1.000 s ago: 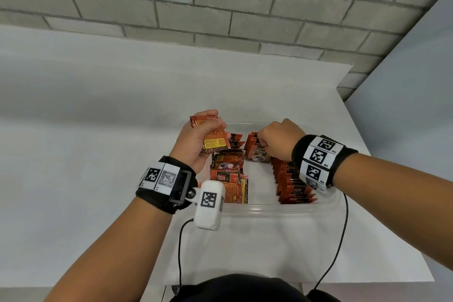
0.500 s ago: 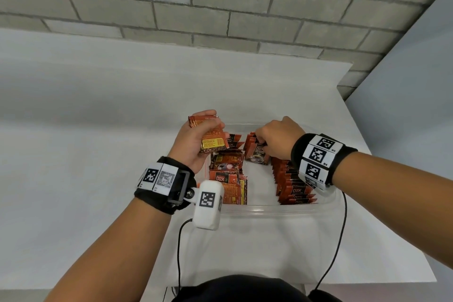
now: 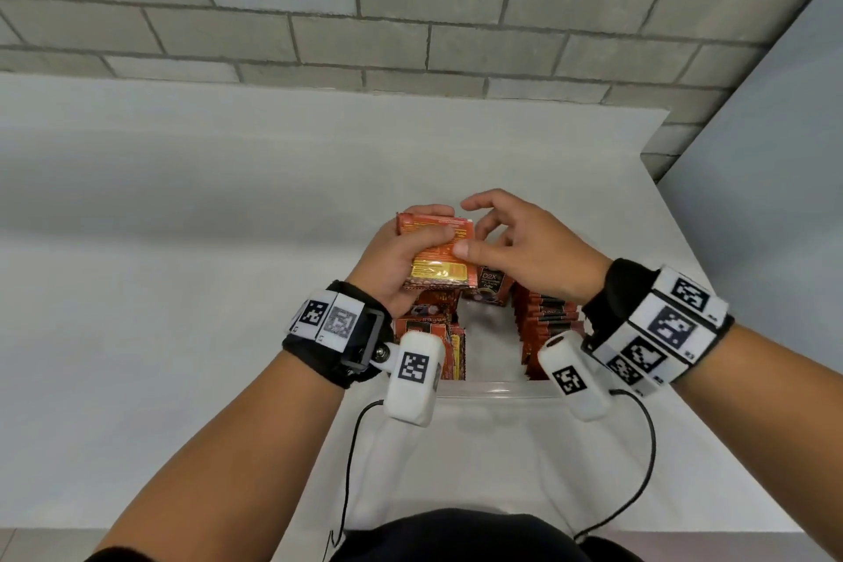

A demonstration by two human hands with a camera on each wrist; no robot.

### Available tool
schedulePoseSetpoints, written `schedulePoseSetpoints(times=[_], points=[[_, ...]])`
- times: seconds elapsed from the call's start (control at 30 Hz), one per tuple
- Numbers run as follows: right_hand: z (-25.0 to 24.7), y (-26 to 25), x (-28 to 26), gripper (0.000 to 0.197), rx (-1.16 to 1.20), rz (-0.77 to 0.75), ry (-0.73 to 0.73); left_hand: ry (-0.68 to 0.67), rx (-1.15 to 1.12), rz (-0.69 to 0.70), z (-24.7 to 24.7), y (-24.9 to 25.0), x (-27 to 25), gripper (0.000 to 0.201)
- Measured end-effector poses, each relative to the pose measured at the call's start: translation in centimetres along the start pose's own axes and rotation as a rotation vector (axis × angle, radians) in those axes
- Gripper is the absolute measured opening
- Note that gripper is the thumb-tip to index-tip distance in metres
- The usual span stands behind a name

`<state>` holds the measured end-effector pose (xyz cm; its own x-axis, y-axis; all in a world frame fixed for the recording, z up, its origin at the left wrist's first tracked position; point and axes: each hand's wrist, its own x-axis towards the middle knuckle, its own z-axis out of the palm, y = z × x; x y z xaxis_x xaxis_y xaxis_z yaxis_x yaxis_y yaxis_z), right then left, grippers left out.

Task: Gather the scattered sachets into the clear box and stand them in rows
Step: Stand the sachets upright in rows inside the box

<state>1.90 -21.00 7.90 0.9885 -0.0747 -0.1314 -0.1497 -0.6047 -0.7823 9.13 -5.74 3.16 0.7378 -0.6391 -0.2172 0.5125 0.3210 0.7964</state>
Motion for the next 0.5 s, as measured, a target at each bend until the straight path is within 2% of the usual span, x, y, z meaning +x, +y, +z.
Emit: schedulePoseSetpoints(times=[0.07,0.1,0.2,0.23,0.27,0.4,0.5], points=[[0.1,0.3,-0.2,0.047,0.004,-0.011,0.024,-0.024,0.026,-0.004,0.7,-0.2,0.0,0.026],[0.1,0.5,-0.3,0.043,0.010,-0.015,0.050,-0.030,0.040,-0.001,1.0,-0.3,0.0,0.033],[-0.3,1.0,-0.5,0.030,0.060,-0.021,0.136,-0.062,0.071,-0.015,1.3,-0.7,0.0,0.079],[-0.4,1.1,-0.5,0.026,0.077,-0.020,0.164,-0.071,0.080,-0.023,1.3,-0.9,0.0,0.087],[-0.5,1.3,-0.6,0.023,0.095,-0.026,0.198,-0.070,0.090,-0.027,1.3,-1.0,0.1,0.086],[-0.9,1.7,-1.2,0.021,0.085,-0.113,0.356,0.015,0.085,-0.050,1.2,-1.1,0.7,0.049],[-0.6,1.7,-1.7,0.019,-0.088,-0.200,0.293,-0.003,0.001,-0.069,1.6,-0.9,1.2,0.025]])
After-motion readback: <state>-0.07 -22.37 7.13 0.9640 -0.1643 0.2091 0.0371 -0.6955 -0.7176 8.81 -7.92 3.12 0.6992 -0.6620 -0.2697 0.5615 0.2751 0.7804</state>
